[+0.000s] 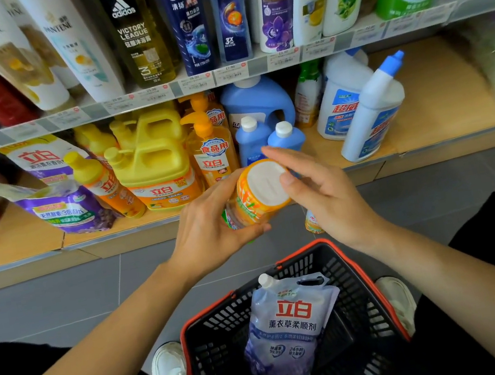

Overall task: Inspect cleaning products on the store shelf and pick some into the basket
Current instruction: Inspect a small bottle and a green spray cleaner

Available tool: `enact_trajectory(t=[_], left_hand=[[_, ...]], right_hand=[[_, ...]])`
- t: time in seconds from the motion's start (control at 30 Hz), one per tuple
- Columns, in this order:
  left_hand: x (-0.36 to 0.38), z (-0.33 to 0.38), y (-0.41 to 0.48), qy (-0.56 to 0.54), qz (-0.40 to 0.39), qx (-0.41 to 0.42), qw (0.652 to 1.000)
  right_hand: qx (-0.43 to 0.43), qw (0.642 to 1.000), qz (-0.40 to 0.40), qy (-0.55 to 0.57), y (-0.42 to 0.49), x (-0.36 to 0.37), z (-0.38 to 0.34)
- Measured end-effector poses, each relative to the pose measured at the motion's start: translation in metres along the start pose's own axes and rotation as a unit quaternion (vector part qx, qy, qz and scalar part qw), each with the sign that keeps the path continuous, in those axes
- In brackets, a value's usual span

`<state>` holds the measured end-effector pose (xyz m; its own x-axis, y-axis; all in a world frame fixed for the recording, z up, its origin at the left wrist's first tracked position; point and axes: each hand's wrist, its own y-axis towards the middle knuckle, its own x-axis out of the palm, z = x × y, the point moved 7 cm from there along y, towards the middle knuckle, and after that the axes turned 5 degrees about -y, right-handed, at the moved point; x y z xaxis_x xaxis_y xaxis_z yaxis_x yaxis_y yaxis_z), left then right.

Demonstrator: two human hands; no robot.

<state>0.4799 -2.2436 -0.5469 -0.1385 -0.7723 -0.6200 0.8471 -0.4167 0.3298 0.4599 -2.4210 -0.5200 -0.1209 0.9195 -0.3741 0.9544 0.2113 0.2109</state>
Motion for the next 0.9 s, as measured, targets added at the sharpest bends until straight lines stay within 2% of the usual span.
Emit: enact_trajectory(t=[0.1, 0.2, 0.4, 0.53, 0.63, 0.7, 0.73, 0.8, 0.87, 0.9], left_hand=[[-0.002, -0.001, 0.001, -0.029, 0.011, -0.015, 0.999], [-0.005, 0.001, 0.002, -0.046, 0.019, -0.016, 0.999], [-0.007, -0.004, 0.003, -0.072, 0.022, -0.053, 0.996], [-0.005, -0.012, 0.005, -0.080, 0.026, -0.089, 0.992], [-0.003, -0.020, 0.007, -0.128, 0.043, -0.137, 0.981], [-0.002, -0.023, 0.011, -0.183, 0.055, -0.163, 0.968], [-0.002, -0.024, 0.013, -0.221, 0.062, -0.177, 0.957], [-0.002, -0.026, 0.017, -0.297, 0.076, -0.205, 0.930], [0.001, -0.025, 0.019, -0.340, 0.082, -0.230, 0.908], [0.002, -0.025, 0.020, -0.352, 0.083, -0.240, 0.901]], right_hand=[[-0.070, 0.991, -0.048, -0.099, -0.004, 0.008, -0.013], [-0.097, 0.989, -0.068, -0.088, -0.009, 0.014, -0.019], [-0.151, 0.983, -0.021, -0.100, -0.013, 0.006, -0.028], [-0.160, 0.981, 0.050, -0.098, -0.011, -0.012, -0.030], [-0.102, 0.986, 0.100, -0.082, -0.007, -0.027, -0.014], [-0.009, 0.992, 0.087, -0.088, -0.003, -0.030, 0.009], [0.048, 0.990, 0.057, -0.120, -0.001, -0.029, 0.025], [0.147, 0.967, -0.054, -0.201, -0.005, -0.021, 0.059], [0.202, 0.946, -0.152, -0.203, -0.014, -0.010, 0.084], [0.205, 0.946, -0.173, -0.183, -0.018, -0.005, 0.090]])
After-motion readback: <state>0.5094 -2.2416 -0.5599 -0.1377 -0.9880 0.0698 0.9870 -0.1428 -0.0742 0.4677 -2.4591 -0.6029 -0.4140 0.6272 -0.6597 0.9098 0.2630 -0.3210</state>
